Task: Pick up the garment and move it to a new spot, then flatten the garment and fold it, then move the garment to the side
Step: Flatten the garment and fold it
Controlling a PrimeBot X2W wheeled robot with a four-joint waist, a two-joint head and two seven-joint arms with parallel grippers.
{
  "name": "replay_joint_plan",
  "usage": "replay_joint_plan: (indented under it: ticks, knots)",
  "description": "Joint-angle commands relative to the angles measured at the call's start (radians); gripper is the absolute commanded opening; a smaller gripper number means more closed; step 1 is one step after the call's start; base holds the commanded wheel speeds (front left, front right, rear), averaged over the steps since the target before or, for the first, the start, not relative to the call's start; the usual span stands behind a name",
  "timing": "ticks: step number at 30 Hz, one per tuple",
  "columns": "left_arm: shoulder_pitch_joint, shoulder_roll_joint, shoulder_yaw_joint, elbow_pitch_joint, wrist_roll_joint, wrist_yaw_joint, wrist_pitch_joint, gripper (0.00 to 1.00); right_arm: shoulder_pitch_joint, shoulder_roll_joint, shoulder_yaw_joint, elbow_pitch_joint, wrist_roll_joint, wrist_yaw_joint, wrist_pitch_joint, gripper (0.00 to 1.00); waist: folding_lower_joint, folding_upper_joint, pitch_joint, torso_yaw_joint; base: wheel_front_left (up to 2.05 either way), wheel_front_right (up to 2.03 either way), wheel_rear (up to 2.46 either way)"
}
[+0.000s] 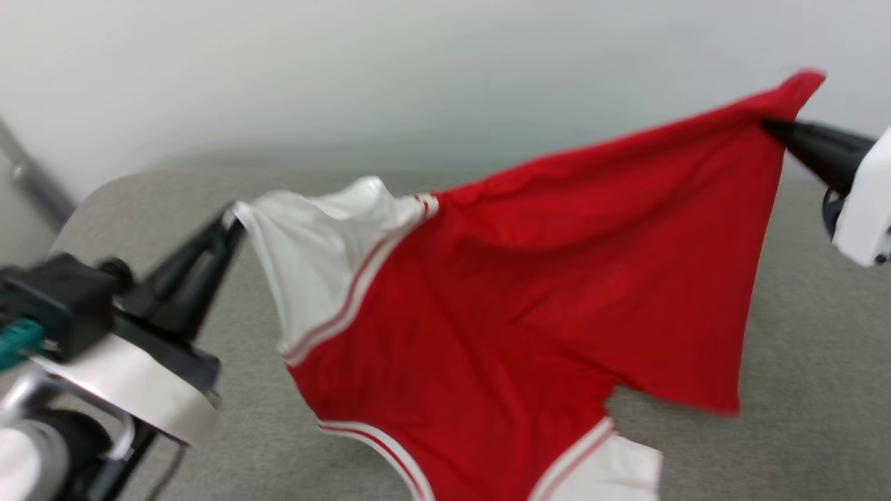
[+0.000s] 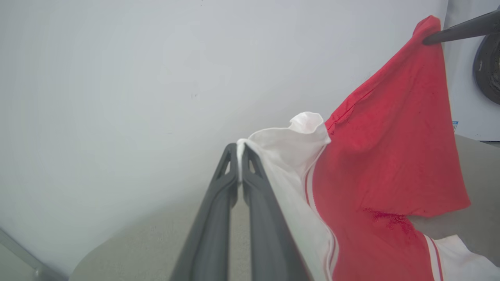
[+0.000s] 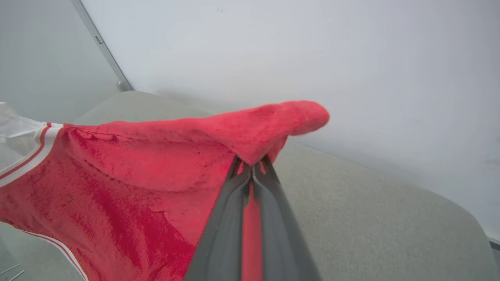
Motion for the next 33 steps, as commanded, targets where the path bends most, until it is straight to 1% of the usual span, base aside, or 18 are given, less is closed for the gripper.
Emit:
replay_joint_plan:
  ticks: [1, 8, 11, 13, 17, 20, 22, 23, 24, 25, 27, 30, 32, 33]
  knots:
    - [-0.031, 0.015, 0.032, -0.018, 0.001, 0.011, -0.012, 0.00, -0.033, 0.002, -0.008, -0.026, 0.009, 0.000, -0.012, 0.00, 0.0000, -0.0001, -0.016, -0.045, 0.00, 0.00, 0.00]
    - [-0.135, 0.057, 0.133, -0.065, -0.005, 0.014, -0.021, 0.00, -0.086, 0.011, -0.048, -0.114, 0.020, 0.000, -0.033, 0.00, 0.0000, -0.0001, -0.003, -0.095, 0.00, 0.00, 0.00]
    - [-0.196, 0.061, 0.177, -0.081, -0.016, 0.015, -0.029, 0.00, -0.110, 0.032, -0.078, -0.148, 0.024, 0.000, -0.053, 0.00, 0.0000, -0.0001, 0.008, -0.118, 0.00, 0.00, 0.00]
    - [-0.245, 0.082, 0.201, -0.084, 0.004, 0.008, -0.030, 0.00, -0.130, 0.044, -0.095, -0.165, 0.020, 0.000, -0.062, 0.00, 0.0000, -0.0001, 0.020, -0.133, 0.00, 0.00, 0.00]
    - [-0.353, 0.097, 0.234, -0.070, 0.013, -0.010, -0.033, 0.00, -0.172, 0.058, -0.119, -0.192, 0.005, 0.000, -0.085, 0.00, 0.0000, -0.0001, 0.054, -0.157, 0.00, 0.00, 0.00]
    - [-0.449, 0.103, 0.248, -0.049, 0.010, -0.032, -0.021, 0.00, -0.213, 0.069, -0.131, -0.204, -0.010, 0.000, -0.098, 0.00, 0.0000, -0.0001, 0.092, -0.171, 0.00, 0.00, 0.00]
    - [-0.521, 0.099, 0.250, -0.032, -0.002, -0.048, -0.013, 0.00, -0.242, 0.073, -0.135, -0.205, -0.019, 0.000, -0.106, 0.00, 0.0000, -0.0001, 0.126, -0.179, 0.00, 0.00, 0.00]
    - [-0.640, 0.096, 0.237, 0.014, 0.002, -0.083, 0.002, 0.00, -0.294, 0.073, -0.141, -0.192, -0.035, 0.000, -0.122, 0.00, 0.0000, -0.0001, 0.183, -0.184, 0.00, 0.00, 0.00]
    - [-0.685, 0.101, 0.226, 0.034, 0.018, -0.099, 0.007, 0.00, -0.316, 0.073, -0.143, -0.189, -0.040, 0.000, -0.130, 0.00, 0.0000, -0.0001, 0.208, -0.184, 0.00, 0.00, 0.00]
    - [-0.815, 0.086, 0.189, 0.112, 0.048, -0.147, 0.015, 0.00, -0.377, 0.077, -0.133, -0.163, -0.061, 0.000, -0.163, 0.00, 0.0000, -0.0001, 0.274, -0.193, 0.00, 0.00, 0.00]
    - [-0.914, 0.070, 0.165, 0.171, 0.068, -0.180, 0.018, 0.00, -0.425, 0.083, -0.125, -0.128, -0.080, 0.000, -0.199, 0.00, 0.0000, -0.0001, 0.319, -0.198, 0.00, 0.00, 0.00]
    - [-1.063, 0.030, 0.136, 0.273, 0.101, -0.218, 0.014, 0.00, -0.506, 0.101, -0.121, -0.070, -0.113, 0.000, -0.276, 0.00, 0.0000, -0.0001, 0.391, -0.202, 0.00, 0.00, 0.00]
    - [-1.153, -0.017, 0.122, 0.356, 0.120, -0.219, -0.009, 0.00, -0.560, 0.103, -0.100, -0.019, -0.147, 0.000, -0.340, 0.00, 0.0000, -0.0001, 0.434, -0.202, 0.00, 0.00, 0.00]
    - [-1.197, -0.030, 0.112, 0.394, 0.139, -0.227, -0.017, 0.00, -0.591, 0.103, -0.092, 0.010, -0.164, 0.000, -0.370, 0.00, 0.0000, -0.0001, 0.457, -0.200, 0.00, 0.00, 0.00]
